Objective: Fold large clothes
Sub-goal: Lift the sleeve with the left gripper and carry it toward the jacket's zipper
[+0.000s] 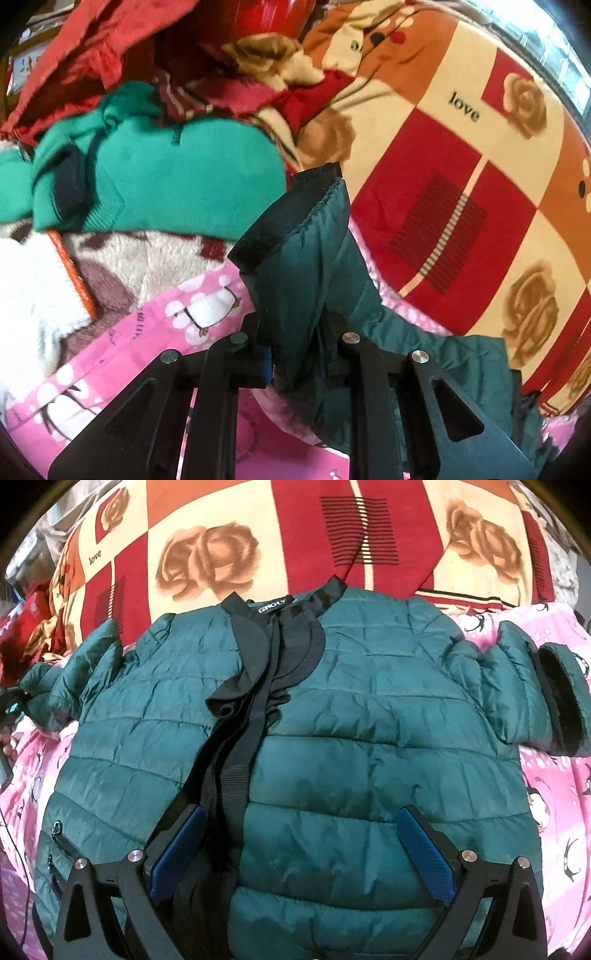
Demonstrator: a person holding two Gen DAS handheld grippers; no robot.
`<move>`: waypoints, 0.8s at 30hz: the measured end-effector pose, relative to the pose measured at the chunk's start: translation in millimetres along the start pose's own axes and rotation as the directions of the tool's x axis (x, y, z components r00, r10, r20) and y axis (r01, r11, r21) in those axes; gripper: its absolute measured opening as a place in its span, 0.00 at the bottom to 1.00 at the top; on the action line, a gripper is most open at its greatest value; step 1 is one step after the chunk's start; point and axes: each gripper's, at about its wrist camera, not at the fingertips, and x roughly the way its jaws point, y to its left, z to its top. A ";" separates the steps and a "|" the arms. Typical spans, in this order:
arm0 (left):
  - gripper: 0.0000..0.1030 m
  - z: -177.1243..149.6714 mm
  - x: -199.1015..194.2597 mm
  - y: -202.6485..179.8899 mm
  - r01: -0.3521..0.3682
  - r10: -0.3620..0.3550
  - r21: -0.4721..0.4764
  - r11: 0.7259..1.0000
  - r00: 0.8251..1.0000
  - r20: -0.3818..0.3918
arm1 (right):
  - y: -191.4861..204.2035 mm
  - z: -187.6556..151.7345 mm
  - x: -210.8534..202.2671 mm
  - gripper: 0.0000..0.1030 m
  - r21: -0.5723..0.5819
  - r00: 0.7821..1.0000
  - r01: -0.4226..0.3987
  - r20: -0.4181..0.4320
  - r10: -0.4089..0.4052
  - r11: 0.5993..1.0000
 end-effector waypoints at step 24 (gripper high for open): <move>0.12 21.5 -55.5 2.7 0.032 -0.034 0.050 0.998 0.998 0.044 | -8.4 -9.7 -9.1 1.00 0.034 0.999 -0.033 0.009 0.033 0.999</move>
